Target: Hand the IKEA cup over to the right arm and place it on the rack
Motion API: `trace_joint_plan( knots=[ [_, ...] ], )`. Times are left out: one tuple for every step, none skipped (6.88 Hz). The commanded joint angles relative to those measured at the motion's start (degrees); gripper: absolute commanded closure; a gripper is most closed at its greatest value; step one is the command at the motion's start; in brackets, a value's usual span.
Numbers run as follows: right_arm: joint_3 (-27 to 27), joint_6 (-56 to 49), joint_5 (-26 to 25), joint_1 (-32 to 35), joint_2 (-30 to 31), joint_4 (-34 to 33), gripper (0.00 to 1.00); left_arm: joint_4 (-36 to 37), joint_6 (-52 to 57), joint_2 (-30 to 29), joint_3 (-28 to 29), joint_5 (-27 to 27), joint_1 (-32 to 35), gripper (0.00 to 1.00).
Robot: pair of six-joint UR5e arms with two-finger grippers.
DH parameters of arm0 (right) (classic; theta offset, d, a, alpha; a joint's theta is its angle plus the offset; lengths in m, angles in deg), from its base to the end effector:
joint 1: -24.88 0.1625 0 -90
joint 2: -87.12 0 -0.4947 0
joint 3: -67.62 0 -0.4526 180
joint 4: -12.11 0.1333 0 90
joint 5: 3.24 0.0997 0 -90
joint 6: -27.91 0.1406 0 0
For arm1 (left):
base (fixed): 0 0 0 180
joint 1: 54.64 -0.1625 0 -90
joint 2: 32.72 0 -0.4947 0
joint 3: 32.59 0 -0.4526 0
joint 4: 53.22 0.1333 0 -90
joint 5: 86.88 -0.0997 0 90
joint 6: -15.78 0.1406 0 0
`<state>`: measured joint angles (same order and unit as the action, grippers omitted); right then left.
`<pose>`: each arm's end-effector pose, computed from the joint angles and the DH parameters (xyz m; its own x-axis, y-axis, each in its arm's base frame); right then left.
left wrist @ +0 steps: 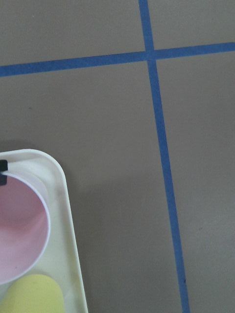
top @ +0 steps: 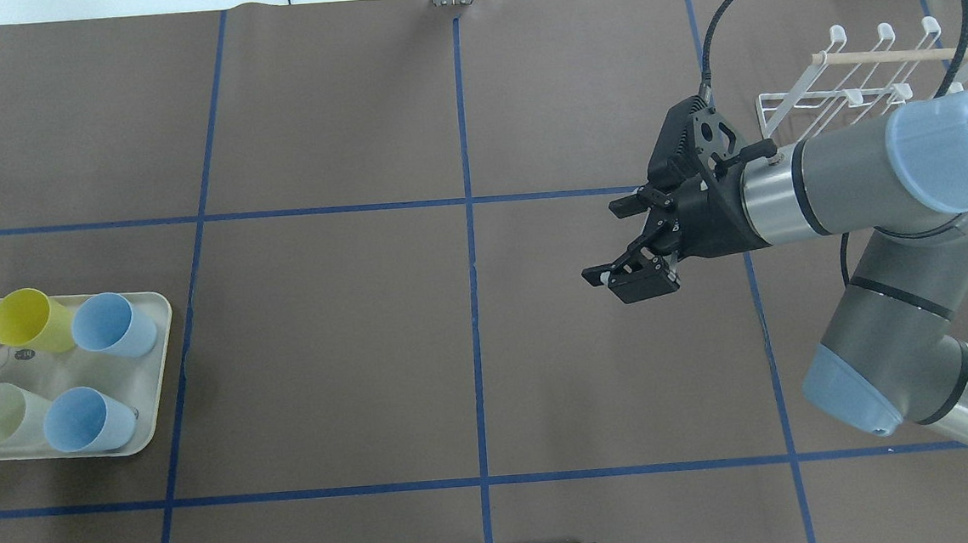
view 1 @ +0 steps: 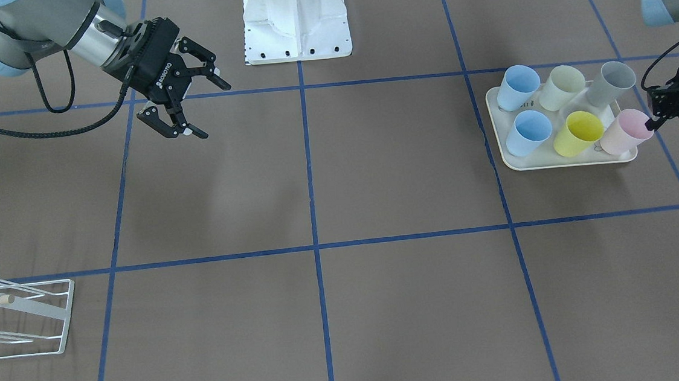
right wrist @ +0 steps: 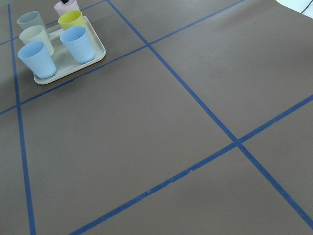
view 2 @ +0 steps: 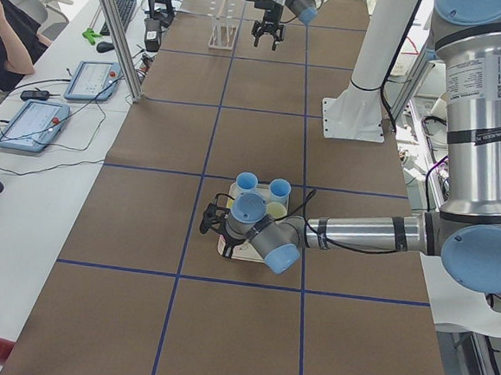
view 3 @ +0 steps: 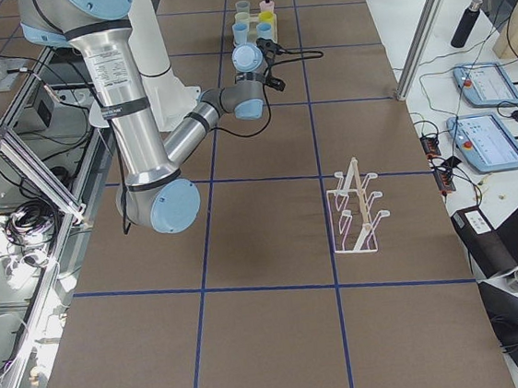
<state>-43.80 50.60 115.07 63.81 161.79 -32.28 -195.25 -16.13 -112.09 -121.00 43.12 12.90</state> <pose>-0.4477 -0.4473 0.2864 0.2129 -0.8721 0.4405 0.0231 0.4552 0.8901 0.1501 -0.4754 0.7634 0.6226 0.1960 -0.7576 0.0420 0.9584 0.2825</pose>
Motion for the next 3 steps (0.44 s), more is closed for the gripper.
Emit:
trace_joint_plan(
  knots=[
    [-0.29,-0.01,-0.19,-0.35,-0.05,0.00,0.01,0.43,0.36,0.09,-1.49,0.60,0.31,1.00],
    [-0.29,-0.62,-0.10,-0.70,-0.05,0.00,0.01,0.87,0.62,0.18,-2.29,0.69,0.83,1.00],
    [0.06,-0.71,-0.10,-1.49,-0.84,1.48,0.01,1.66,0.62,0.00,-2.56,2.43,5.10,1.00]
  ],
)
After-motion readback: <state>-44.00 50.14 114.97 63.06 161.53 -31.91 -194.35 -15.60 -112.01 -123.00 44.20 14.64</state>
